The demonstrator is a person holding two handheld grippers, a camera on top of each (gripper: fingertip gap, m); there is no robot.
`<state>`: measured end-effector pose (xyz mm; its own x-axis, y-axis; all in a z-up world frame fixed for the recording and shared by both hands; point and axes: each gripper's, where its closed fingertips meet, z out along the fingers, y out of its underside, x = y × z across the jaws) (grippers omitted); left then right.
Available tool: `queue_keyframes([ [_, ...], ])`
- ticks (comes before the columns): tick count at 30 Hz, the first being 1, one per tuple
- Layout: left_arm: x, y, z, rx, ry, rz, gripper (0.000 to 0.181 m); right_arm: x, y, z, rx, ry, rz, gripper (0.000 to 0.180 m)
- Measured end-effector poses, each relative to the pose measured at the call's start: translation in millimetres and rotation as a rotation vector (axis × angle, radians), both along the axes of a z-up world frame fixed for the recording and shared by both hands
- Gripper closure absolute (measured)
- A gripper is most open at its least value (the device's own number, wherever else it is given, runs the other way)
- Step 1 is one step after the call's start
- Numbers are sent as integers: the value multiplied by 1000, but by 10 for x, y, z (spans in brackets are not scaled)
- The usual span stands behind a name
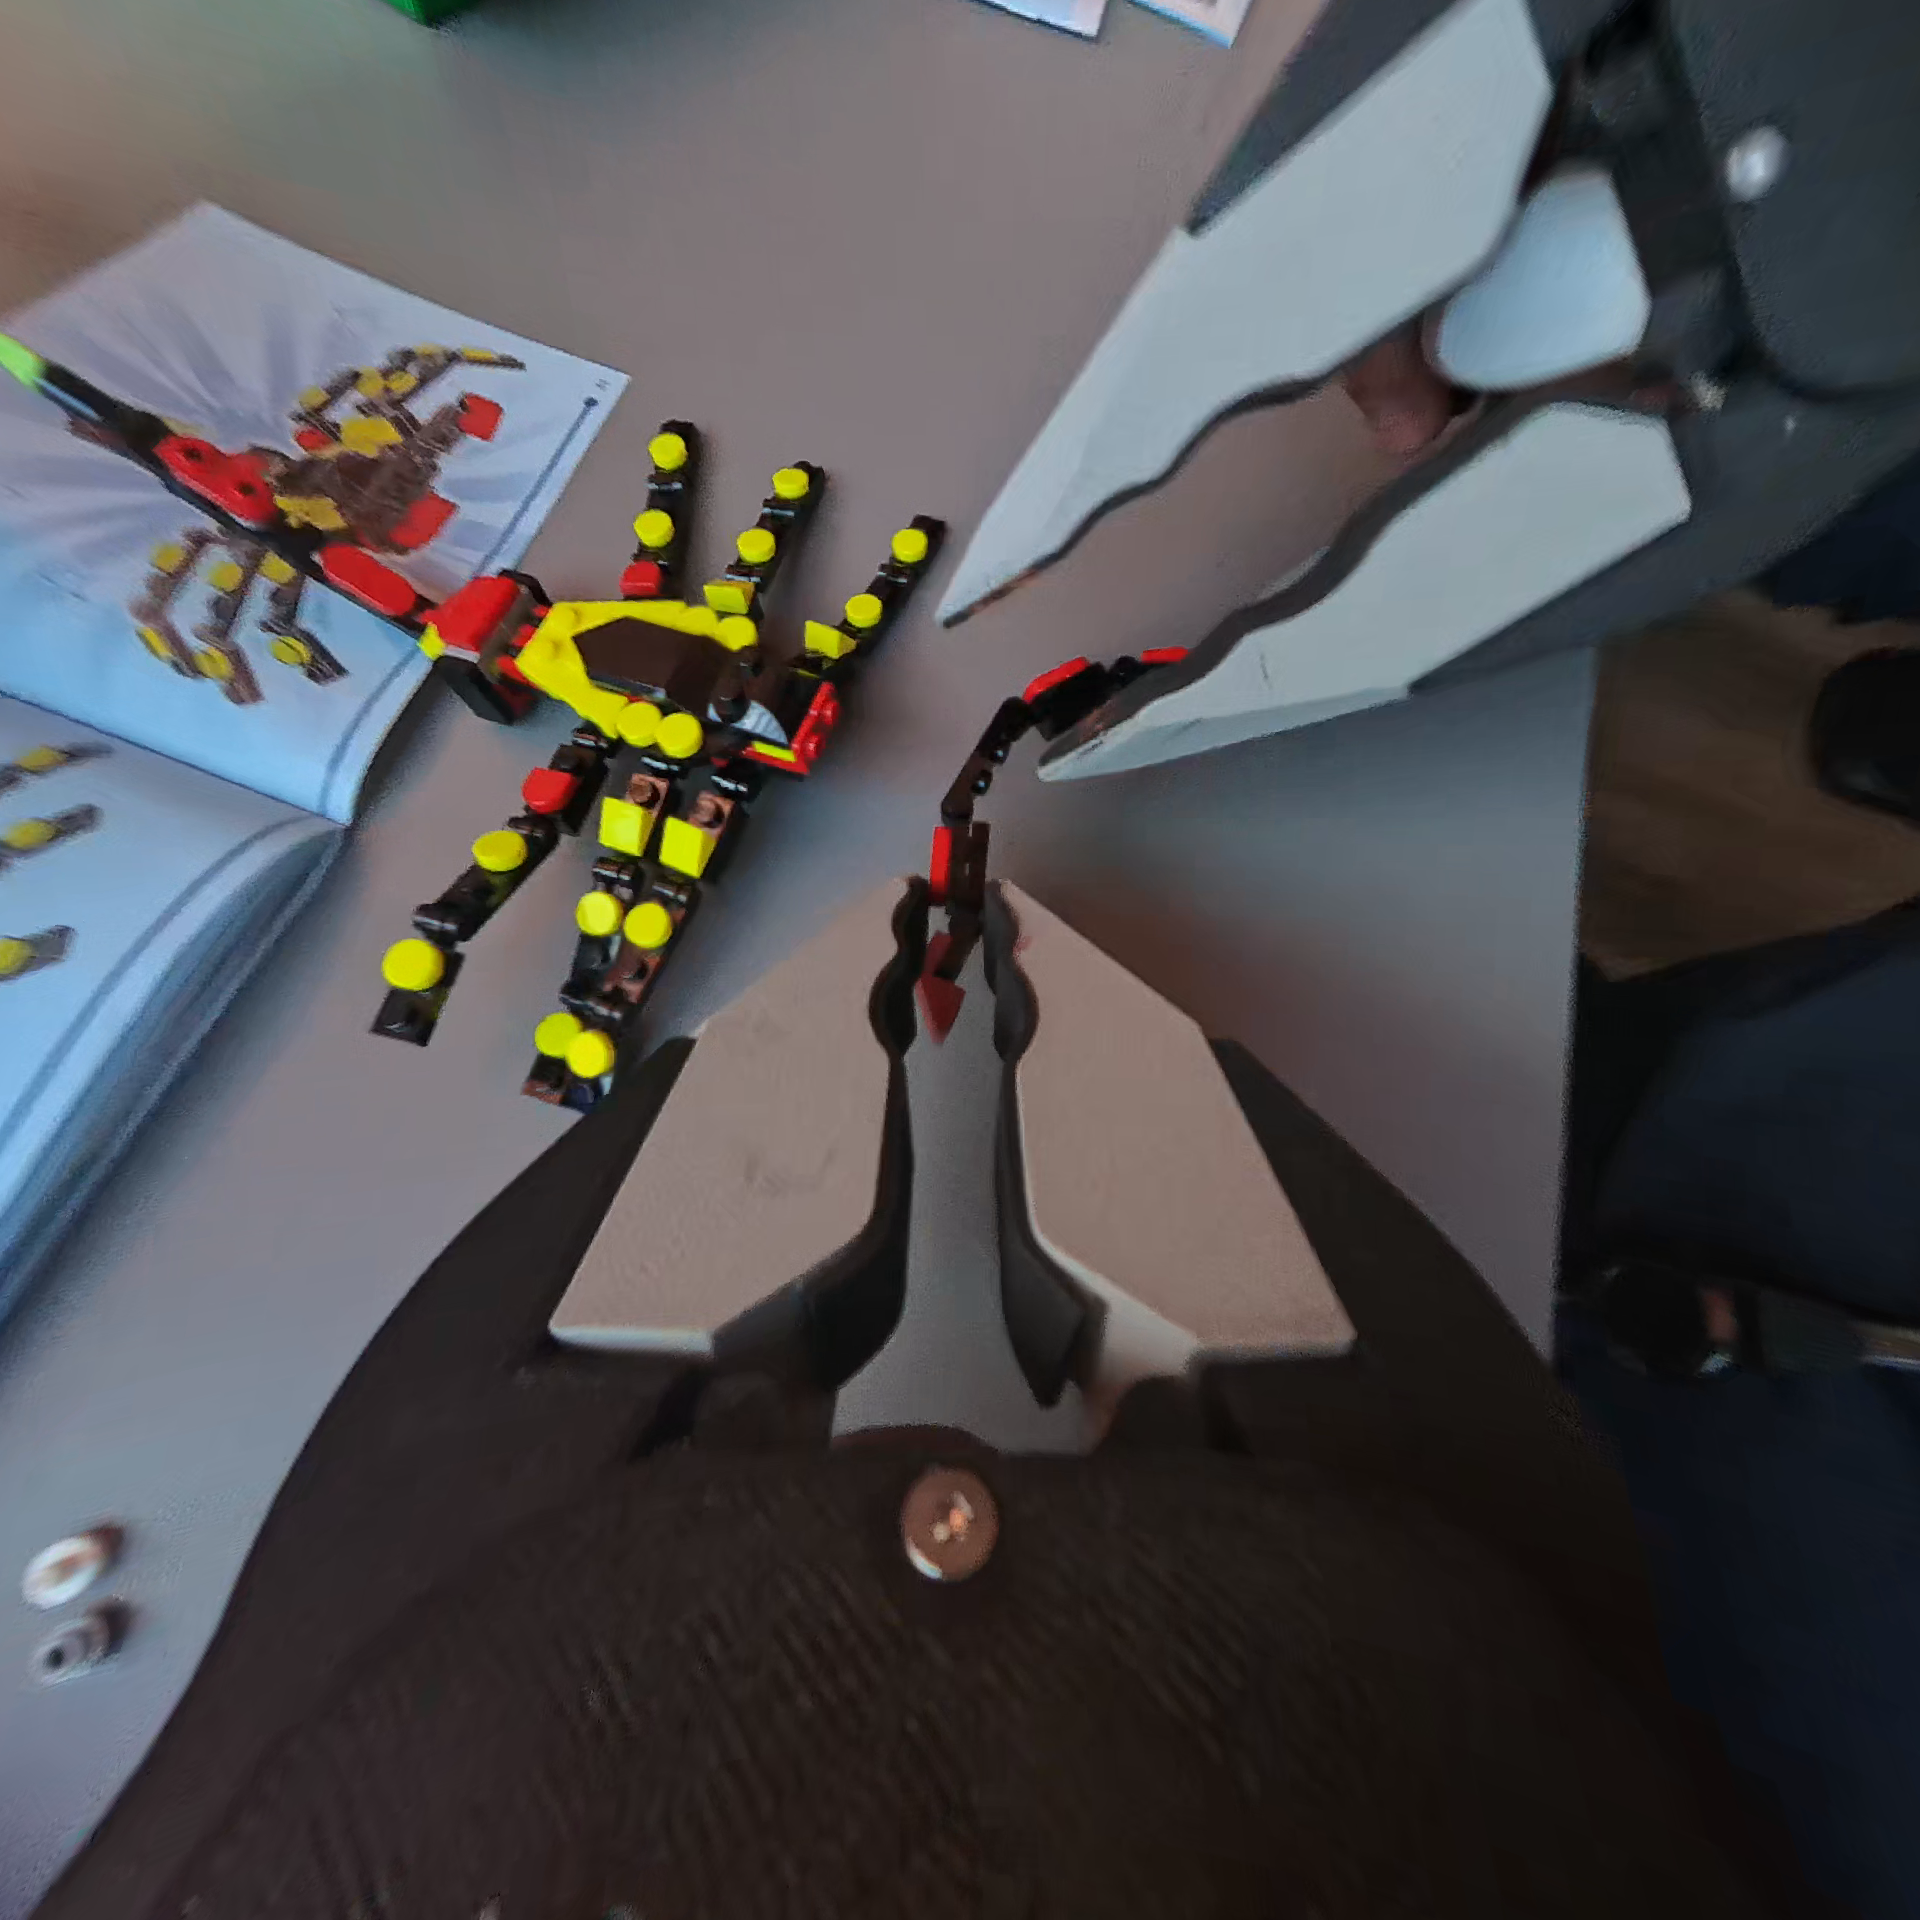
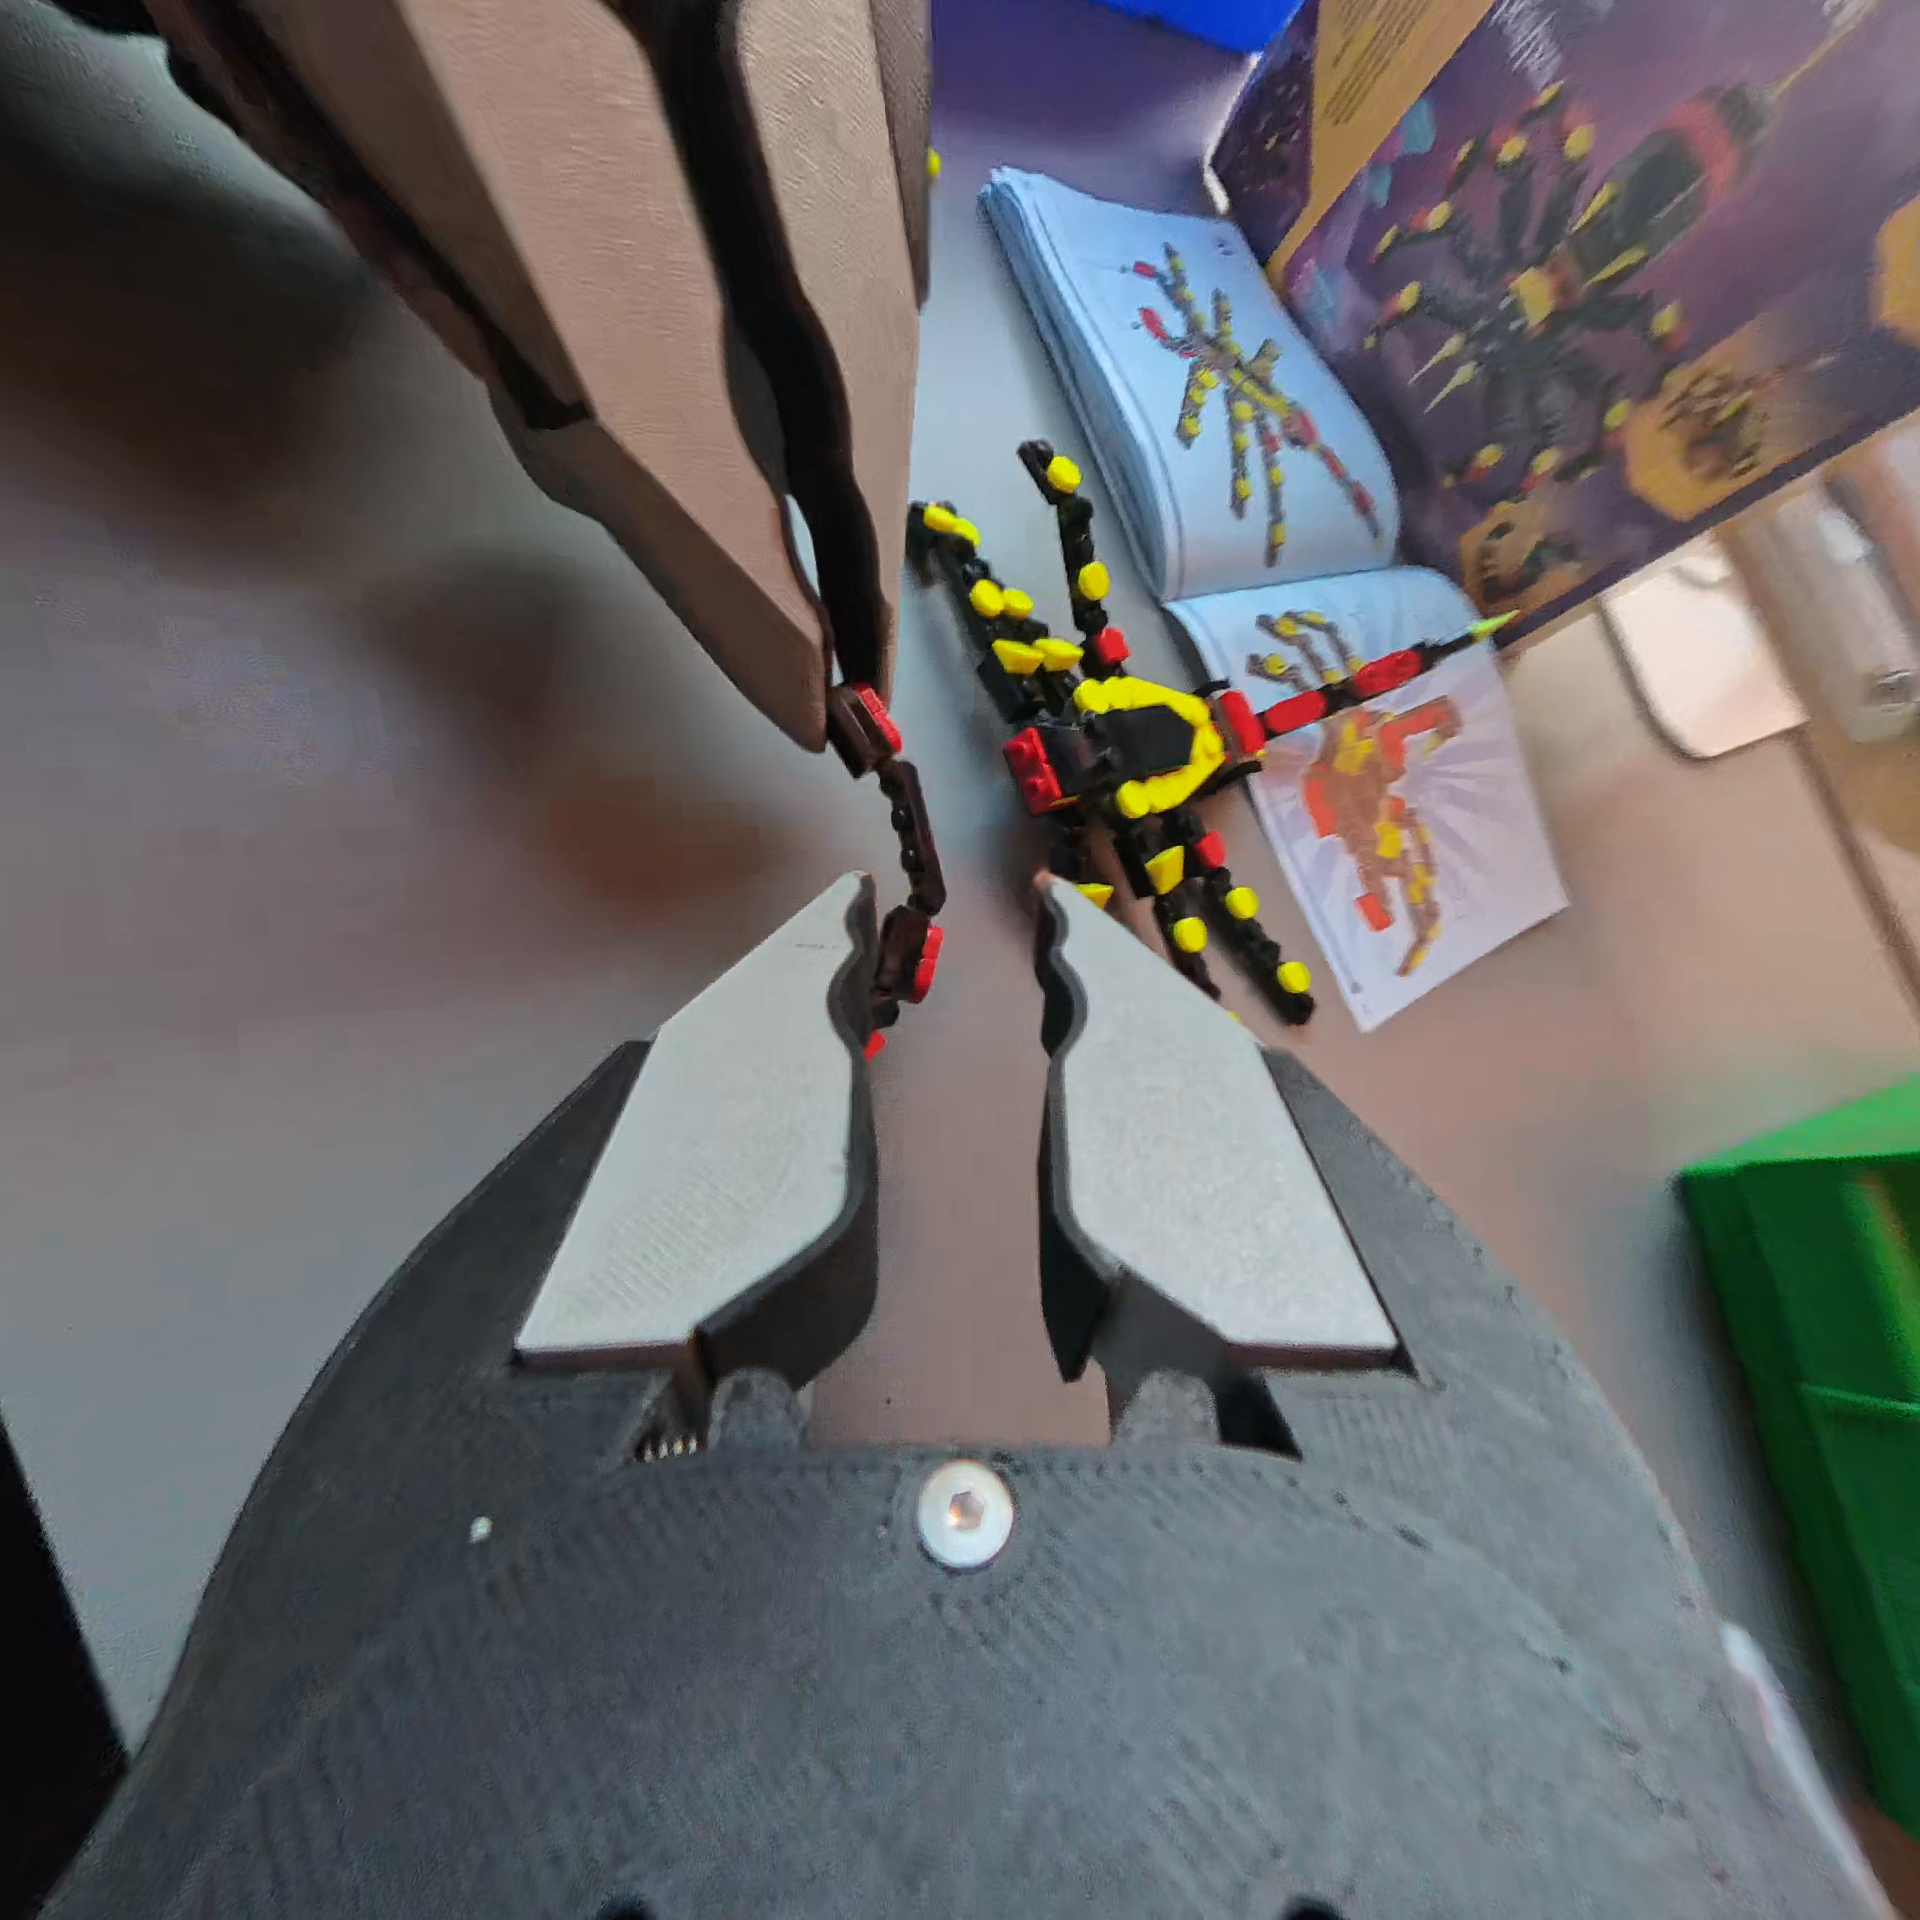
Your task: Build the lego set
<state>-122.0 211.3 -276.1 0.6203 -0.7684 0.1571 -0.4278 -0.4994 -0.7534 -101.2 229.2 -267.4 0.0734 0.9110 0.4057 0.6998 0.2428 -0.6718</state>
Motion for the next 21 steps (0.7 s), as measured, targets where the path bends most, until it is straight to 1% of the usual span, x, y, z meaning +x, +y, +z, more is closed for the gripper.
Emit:
queue_keyframes([
  [4,40,-31,92,-144,-153,-22,173,-23,-87,63,271,-67,34,158],
  [6,58,-43,150,-173,-199,-30,173,-32,-89,72,428,-121,38,160],
  [8,81,-88,169,-207,-221,-50,173,-35,-41,79,608,-189,27,162],
  [9,86,-104,167,-220,-224,-53,173,-41,-21,73,687,-216,28,167],
  [10,78,-110,149,-221,-213,-52,173,-48,-12,59,745,-239,32,174],
  [11,68,-120,138,-220,-204,-54,173,-57,-17,47,781,-250,37,174],
  [14,72,-175,198,-205,-232,-85,172,-71,-60,21,759,-227,49,175],
  [15,68,-193,257,-186,-249,-103,166,-62,-60,30,734,-210,45,175],
  [17,16,-196,414,-121,-271,-127,146,-13,-14,50,670,-179,22,175],
  [19,-96,-138,563,26,-231,-130,137,66,80,85,617,-149,-7,174],
  [21,-227,-50,576,198,-79,-124,137,135,142,83,544,-121,-9,174],
])
